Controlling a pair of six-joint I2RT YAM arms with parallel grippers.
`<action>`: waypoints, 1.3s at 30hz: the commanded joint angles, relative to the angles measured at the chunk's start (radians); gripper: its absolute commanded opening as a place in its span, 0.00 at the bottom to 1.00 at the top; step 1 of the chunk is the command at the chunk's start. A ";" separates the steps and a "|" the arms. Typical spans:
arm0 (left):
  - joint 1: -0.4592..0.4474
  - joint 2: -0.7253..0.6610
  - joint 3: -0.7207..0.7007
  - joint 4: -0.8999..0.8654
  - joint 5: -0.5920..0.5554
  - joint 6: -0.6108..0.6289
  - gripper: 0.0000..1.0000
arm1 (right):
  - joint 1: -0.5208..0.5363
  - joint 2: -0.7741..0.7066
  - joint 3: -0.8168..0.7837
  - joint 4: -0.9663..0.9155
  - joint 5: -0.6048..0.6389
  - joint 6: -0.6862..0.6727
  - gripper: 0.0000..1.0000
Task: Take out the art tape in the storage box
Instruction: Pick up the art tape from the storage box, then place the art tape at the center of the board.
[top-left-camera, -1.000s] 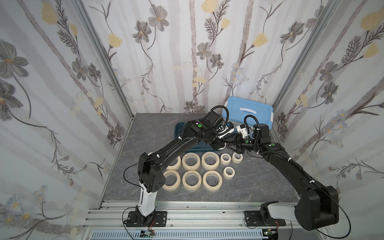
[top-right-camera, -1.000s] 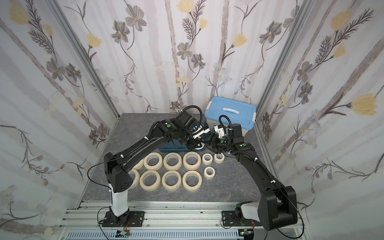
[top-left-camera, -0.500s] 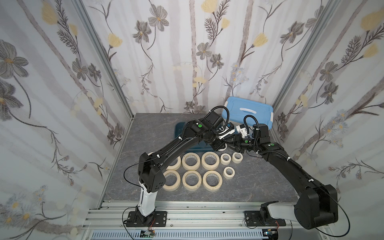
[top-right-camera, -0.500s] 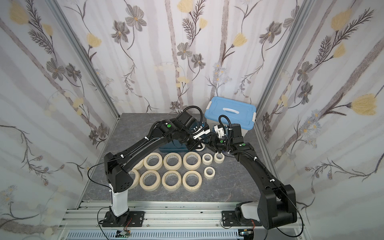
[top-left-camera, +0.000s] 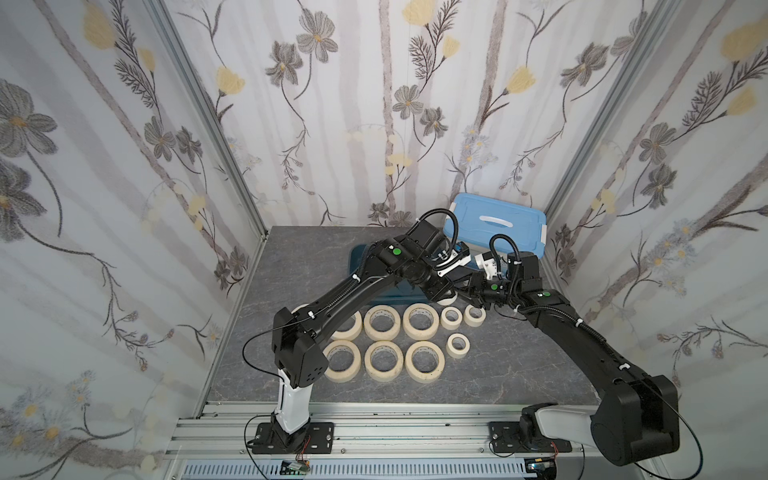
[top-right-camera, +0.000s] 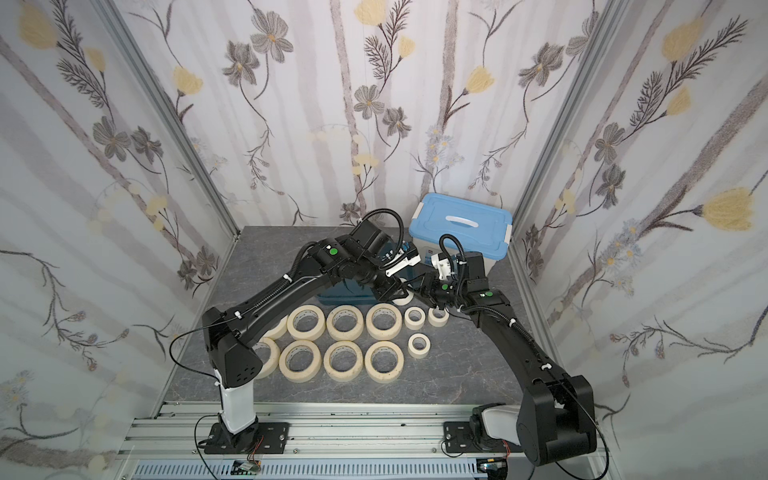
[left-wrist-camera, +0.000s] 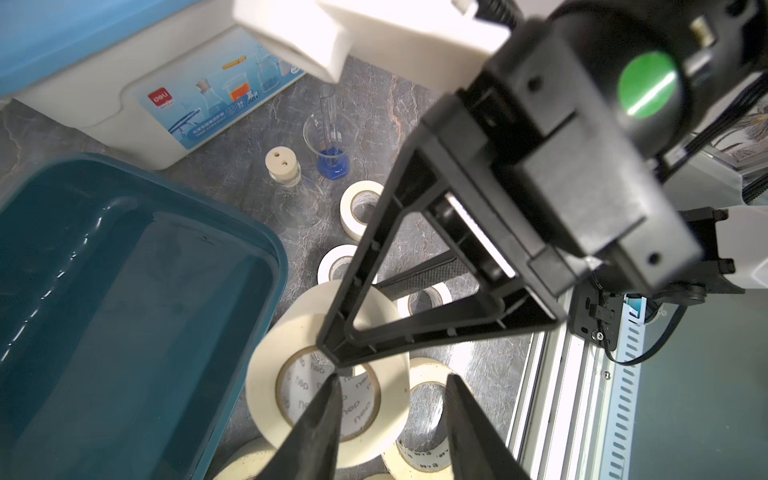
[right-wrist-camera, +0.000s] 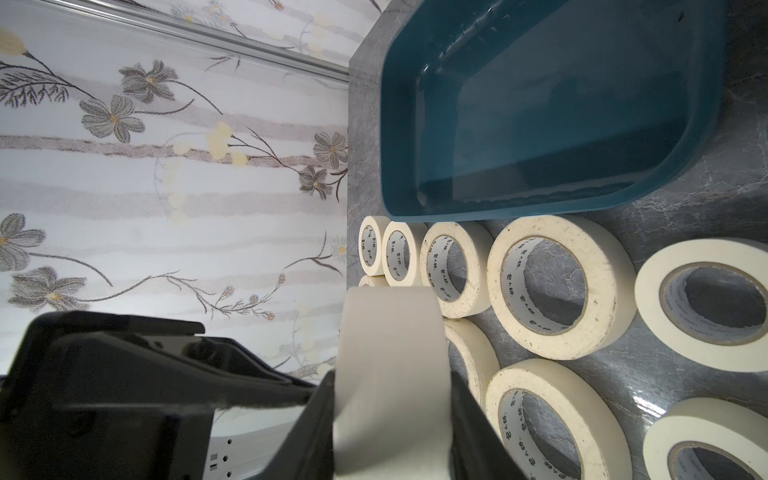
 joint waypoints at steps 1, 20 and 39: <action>0.001 -0.037 -0.024 0.042 -0.004 0.013 0.48 | -0.022 -0.034 -0.044 -0.017 0.007 -0.022 0.38; 0.171 -0.432 -0.513 0.337 -0.136 -0.195 0.61 | -0.241 -0.193 -0.237 -0.346 0.226 -0.232 0.38; 0.244 -0.531 -0.651 0.378 -0.172 -0.236 0.62 | -0.323 -0.105 -0.408 -0.131 0.204 -0.235 0.39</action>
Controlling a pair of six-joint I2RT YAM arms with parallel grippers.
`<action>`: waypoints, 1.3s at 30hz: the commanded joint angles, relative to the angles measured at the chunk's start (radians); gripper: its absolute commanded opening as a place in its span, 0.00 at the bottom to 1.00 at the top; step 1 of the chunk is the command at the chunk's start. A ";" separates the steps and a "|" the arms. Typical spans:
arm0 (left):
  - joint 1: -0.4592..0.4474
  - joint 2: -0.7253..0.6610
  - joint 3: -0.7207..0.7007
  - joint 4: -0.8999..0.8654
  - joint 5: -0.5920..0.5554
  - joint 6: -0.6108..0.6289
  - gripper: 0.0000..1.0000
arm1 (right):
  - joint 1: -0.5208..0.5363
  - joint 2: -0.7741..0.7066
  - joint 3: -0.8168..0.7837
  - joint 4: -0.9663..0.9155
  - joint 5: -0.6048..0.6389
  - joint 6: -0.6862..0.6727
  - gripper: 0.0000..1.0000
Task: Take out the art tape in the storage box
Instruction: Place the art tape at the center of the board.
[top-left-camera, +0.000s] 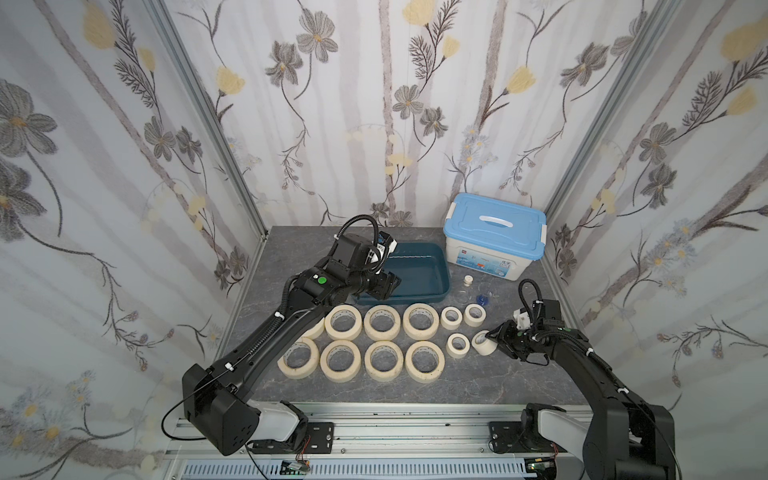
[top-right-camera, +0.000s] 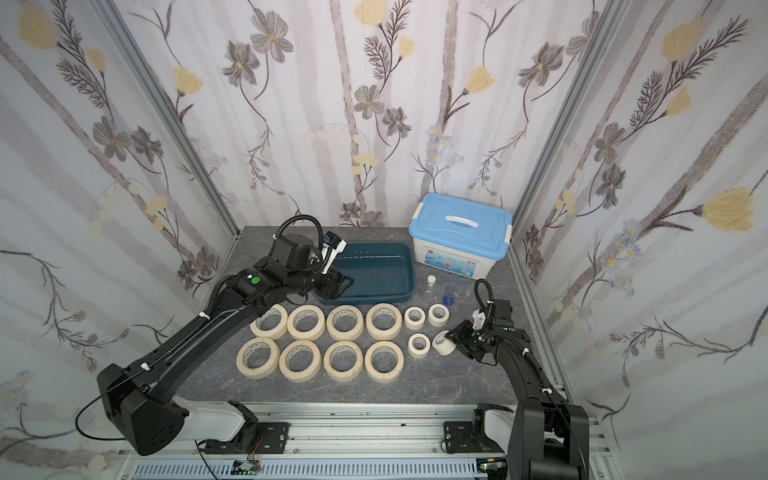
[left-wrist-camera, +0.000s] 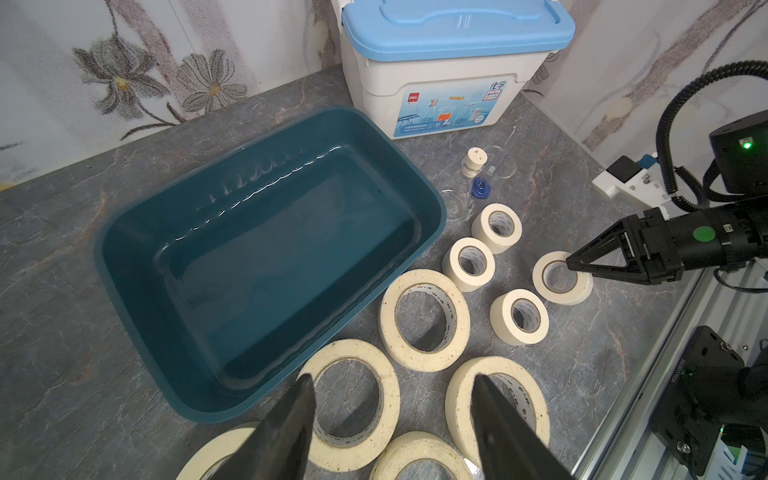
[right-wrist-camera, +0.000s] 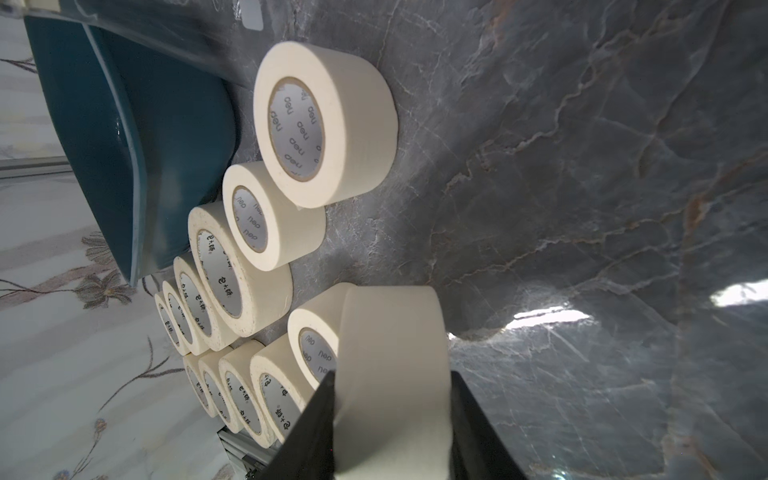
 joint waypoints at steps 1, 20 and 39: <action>0.004 0.002 -0.003 0.033 0.001 -0.008 0.62 | -0.008 0.024 -0.021 0.111 -0.065 0.004 0.39; 0.003 0.014 -0.005 0.047 0.017 -0.013 0.63 | -0.092 0.085 -0.118 0.248 -0.086 -0.005 0.49; 0.021 -0.037 -0.041 0.064 -0.091 -0.051 0.74 | -0.109 0.074 -0.093 0.185 -0.059 -0.023 0.66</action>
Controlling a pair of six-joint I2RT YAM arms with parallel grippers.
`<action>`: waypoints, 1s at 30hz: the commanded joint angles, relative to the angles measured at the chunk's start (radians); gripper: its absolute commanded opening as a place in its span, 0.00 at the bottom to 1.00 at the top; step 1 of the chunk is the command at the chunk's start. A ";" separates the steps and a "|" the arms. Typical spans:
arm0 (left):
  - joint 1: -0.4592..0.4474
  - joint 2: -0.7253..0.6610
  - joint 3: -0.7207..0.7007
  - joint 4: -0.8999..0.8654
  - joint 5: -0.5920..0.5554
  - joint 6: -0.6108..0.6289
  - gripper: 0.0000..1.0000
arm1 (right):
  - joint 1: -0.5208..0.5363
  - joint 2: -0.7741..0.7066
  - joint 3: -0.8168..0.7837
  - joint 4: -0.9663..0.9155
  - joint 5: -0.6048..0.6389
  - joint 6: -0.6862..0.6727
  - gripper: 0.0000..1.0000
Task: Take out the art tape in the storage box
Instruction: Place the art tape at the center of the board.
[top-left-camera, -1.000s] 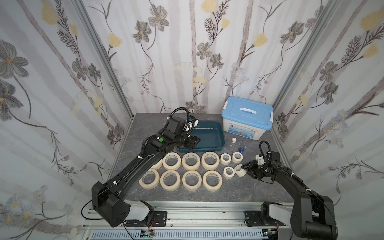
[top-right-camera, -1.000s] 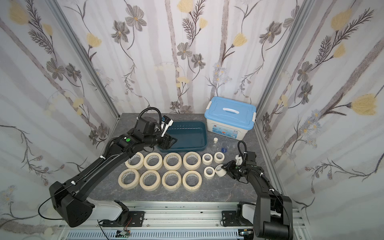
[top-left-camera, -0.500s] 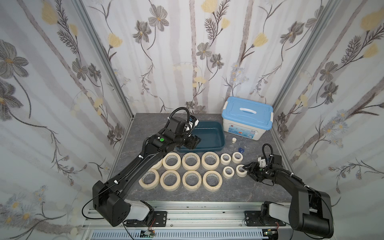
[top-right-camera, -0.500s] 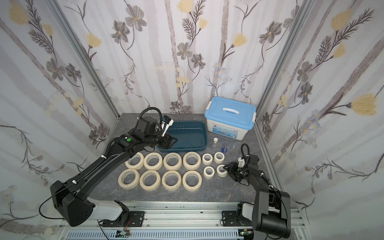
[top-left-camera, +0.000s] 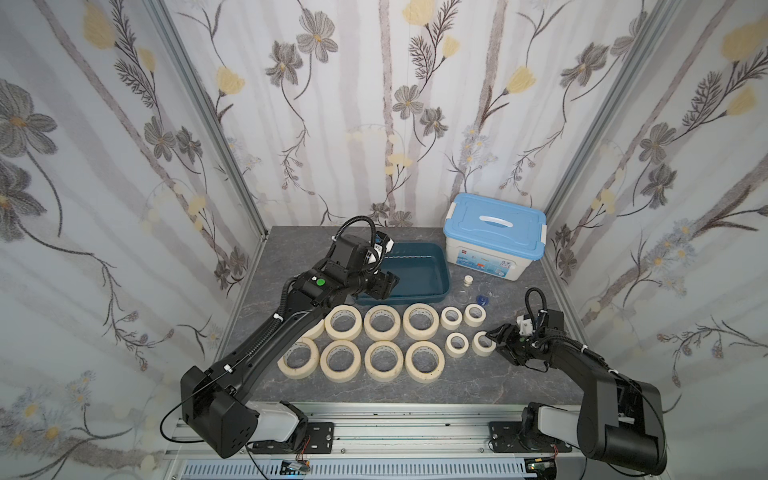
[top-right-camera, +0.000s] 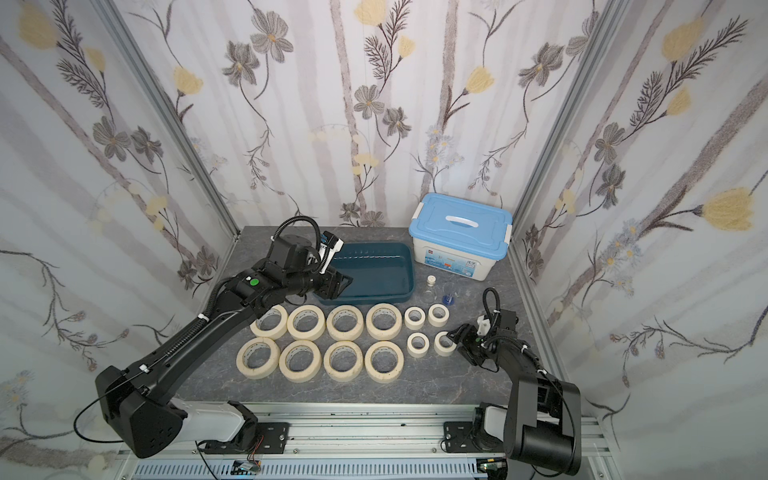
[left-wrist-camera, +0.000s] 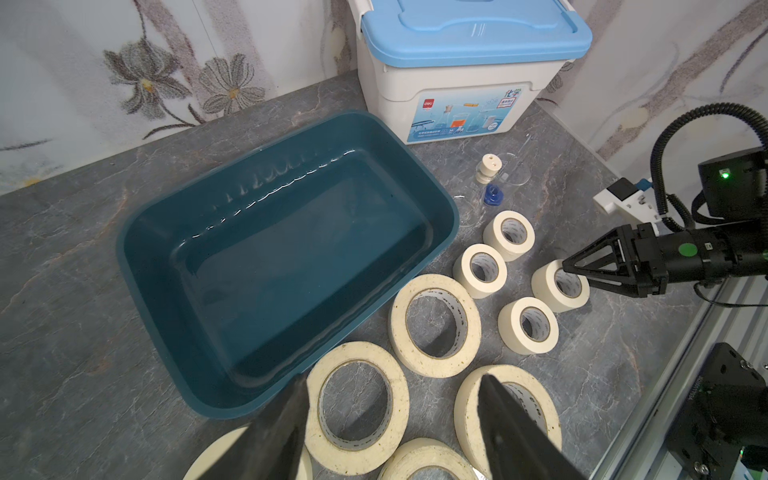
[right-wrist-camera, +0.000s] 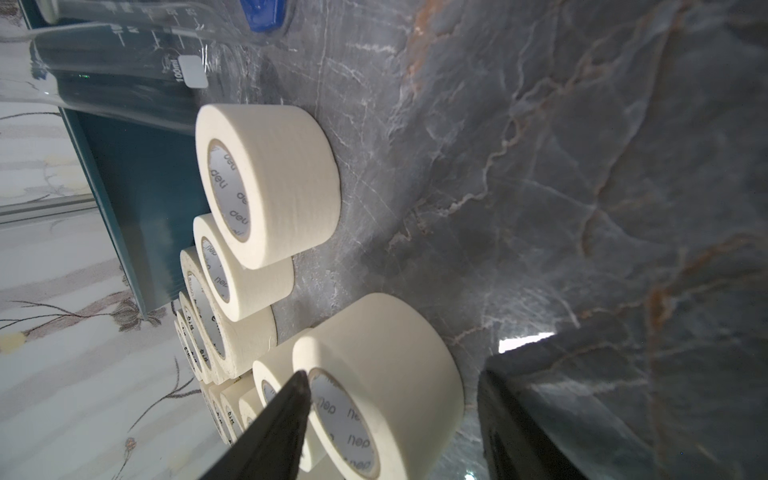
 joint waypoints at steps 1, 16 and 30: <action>0.013 -0.021 -0.013 0.035 -0.059 -0.033 0.76 | -0.001 -0.025 0.026 -0.047 0.019 -0.015 0.66; 0.247 -0.160 -0.199 0.048 -0.255 -0.287 1.00 | -0.001 -0.169 0.209 -0.278 0.188 -0.093 0.69; 0.364 -0.252 -0.367 0.090 -0.419 -0.418 1.00 | 0.069 -0.121 0.346 -0.211 0.495 -0.184 1.00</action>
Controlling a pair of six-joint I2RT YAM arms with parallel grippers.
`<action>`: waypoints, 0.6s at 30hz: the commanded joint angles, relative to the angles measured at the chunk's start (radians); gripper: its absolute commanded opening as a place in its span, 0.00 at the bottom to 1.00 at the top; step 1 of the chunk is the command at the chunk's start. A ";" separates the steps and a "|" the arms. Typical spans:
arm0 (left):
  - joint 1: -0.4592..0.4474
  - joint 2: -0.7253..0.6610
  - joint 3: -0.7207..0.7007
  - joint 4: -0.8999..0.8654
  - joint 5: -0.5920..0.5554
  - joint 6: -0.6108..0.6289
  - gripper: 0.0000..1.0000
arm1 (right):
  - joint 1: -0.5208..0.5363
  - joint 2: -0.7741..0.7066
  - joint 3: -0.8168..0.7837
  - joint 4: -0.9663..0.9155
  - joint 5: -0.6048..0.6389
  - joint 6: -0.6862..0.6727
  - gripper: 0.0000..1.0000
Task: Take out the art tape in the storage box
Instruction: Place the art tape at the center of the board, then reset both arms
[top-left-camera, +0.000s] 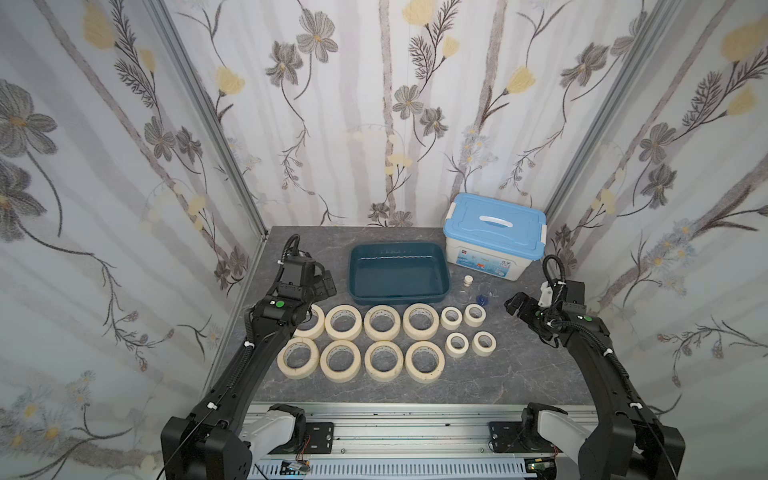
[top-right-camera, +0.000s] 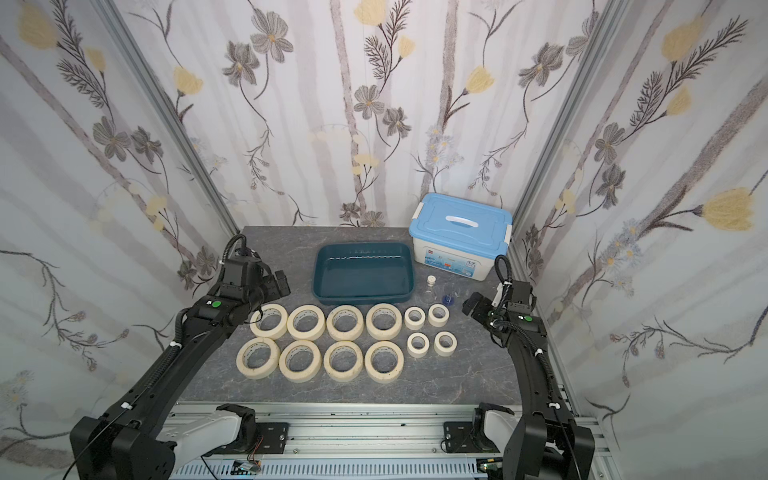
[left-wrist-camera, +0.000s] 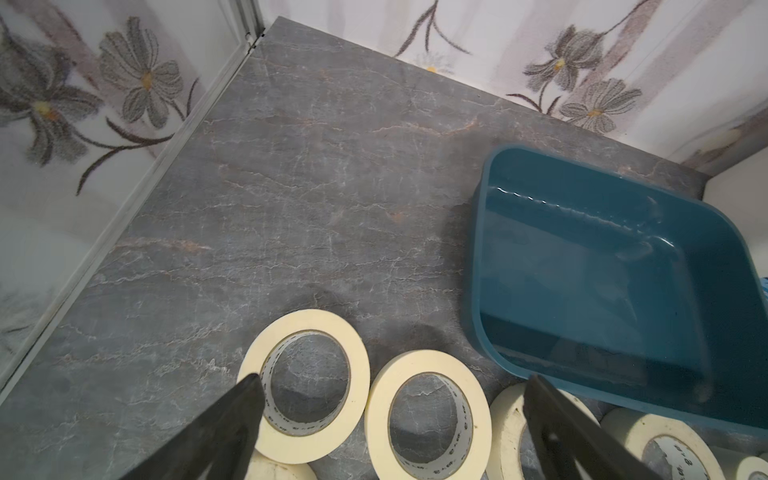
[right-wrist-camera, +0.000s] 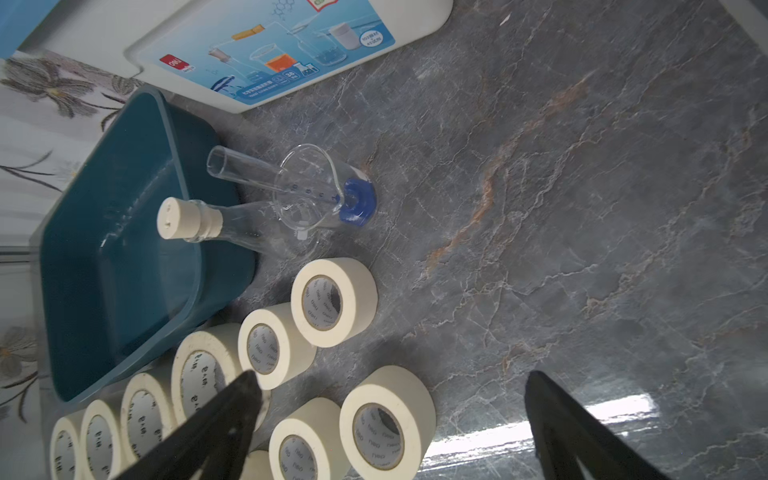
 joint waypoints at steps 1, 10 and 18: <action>0.008 -0.025 -0.028 0.064 -0.030 -0.047 1.00 | 0.023 0.026 -0.002 0.087 0.103 -0.043 1.00; 0.060 -0.079 -0.129 0.191 -0.046 -0.079 1.00 | 0.105 0.068 -0.222 0.593 0.215 -0.132 1.00; 0.061 -0.169 -0.313 0.429 -0.214 0.006 1.00 | 0.166 0.094 -0.348 0.912 0.281 -0.334 1.00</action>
